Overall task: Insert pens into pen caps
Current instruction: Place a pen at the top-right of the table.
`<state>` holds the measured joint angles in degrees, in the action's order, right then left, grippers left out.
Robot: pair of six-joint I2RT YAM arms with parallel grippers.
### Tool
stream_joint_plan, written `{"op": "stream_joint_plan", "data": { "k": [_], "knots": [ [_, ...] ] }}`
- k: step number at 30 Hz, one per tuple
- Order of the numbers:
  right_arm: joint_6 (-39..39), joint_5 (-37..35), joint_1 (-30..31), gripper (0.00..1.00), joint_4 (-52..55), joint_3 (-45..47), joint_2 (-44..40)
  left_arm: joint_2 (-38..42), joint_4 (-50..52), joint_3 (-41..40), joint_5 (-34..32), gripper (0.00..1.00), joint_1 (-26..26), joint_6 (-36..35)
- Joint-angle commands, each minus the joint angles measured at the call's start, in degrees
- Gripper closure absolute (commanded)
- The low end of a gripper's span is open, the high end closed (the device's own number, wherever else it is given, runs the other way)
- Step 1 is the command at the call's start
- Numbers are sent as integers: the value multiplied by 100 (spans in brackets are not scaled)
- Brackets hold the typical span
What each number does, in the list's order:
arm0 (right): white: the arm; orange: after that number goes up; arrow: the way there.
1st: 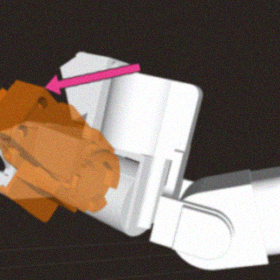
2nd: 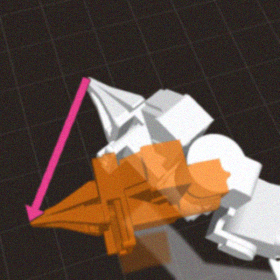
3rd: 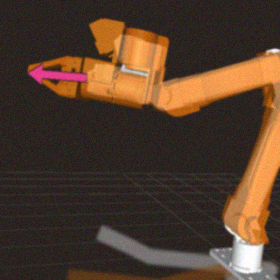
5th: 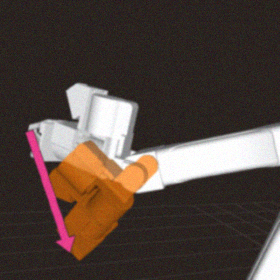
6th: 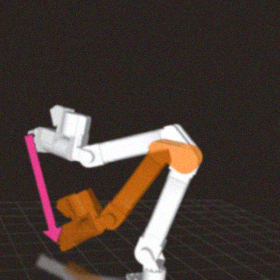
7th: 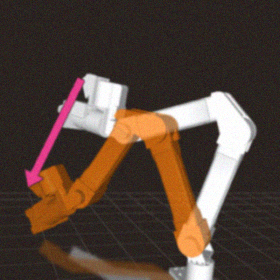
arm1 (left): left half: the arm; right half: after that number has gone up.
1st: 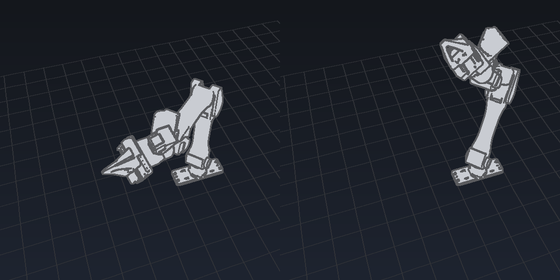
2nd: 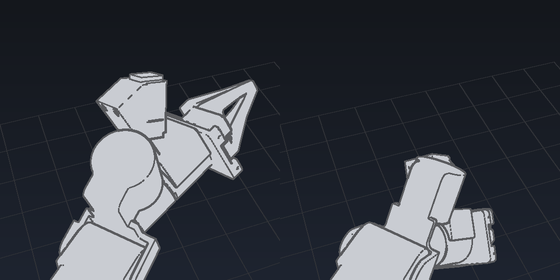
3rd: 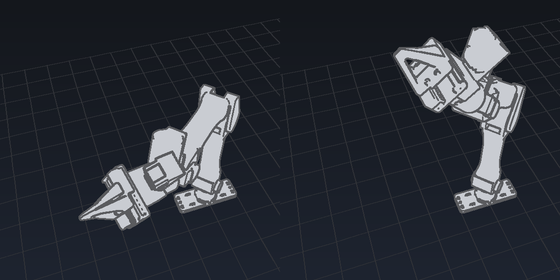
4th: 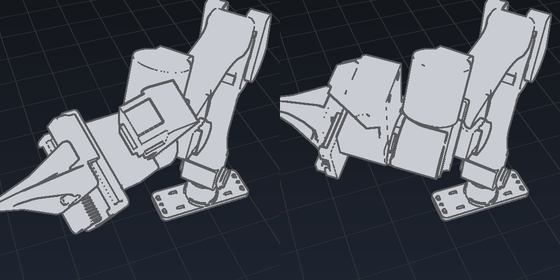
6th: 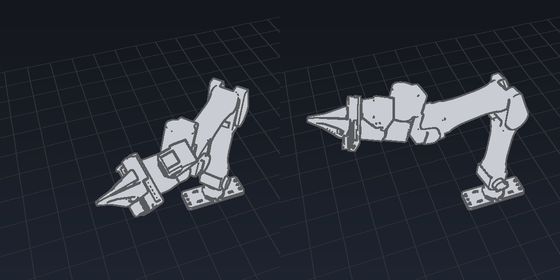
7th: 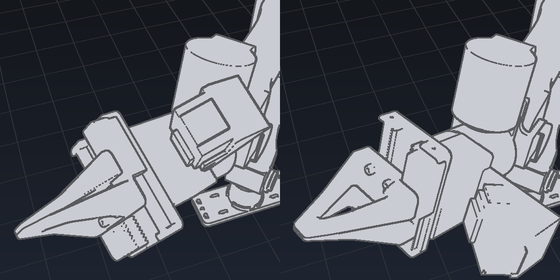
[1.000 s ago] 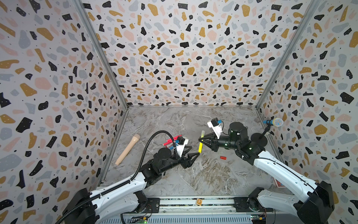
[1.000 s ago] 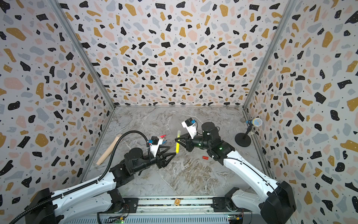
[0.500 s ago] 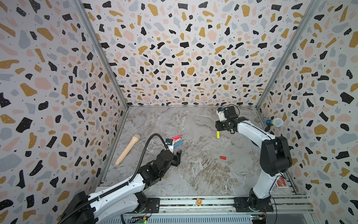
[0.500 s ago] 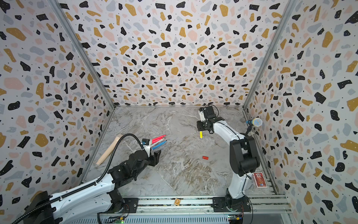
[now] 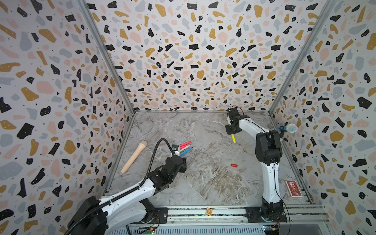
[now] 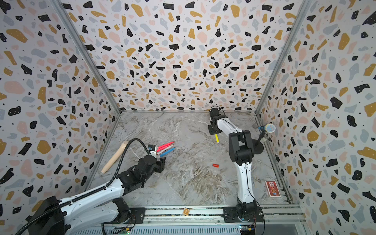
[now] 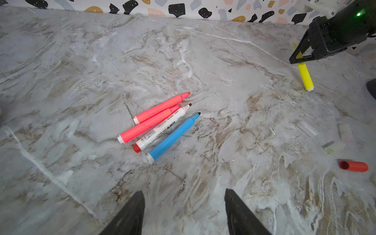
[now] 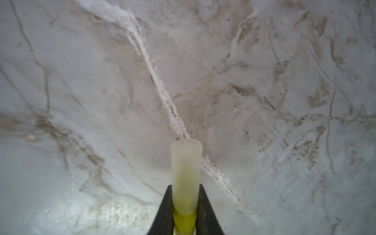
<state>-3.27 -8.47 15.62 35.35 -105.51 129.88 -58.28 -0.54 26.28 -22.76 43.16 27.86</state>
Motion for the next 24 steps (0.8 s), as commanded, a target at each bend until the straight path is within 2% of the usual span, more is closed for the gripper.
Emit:
{"op": "stream_joint_plan", "data": {
  "k": [1,7,9,14,18,24],
  "knots": [
    [21,-85,-65,80,289,-97,83,-213,-162,233,167,37,-95,-17],
    [-40,345,-186,50,119,78,55,-495,-233,381,338,38,-163,-43],
    [-38,315,-191,43,28,199,-107,-522,-249,415,377,38,-184,-50],
    [-108,368,-199,39,-46,426,-729,-535,-250,459,387,38,-296,-102],
    [-171,446,-173,37,-200,836,-1564,-645,-189,595,472,39,-480,-211],
    [-359,927,-16,34,-954,2229,-3249,-1060,-148,855,694,40,-846,-431]
  ]
}}
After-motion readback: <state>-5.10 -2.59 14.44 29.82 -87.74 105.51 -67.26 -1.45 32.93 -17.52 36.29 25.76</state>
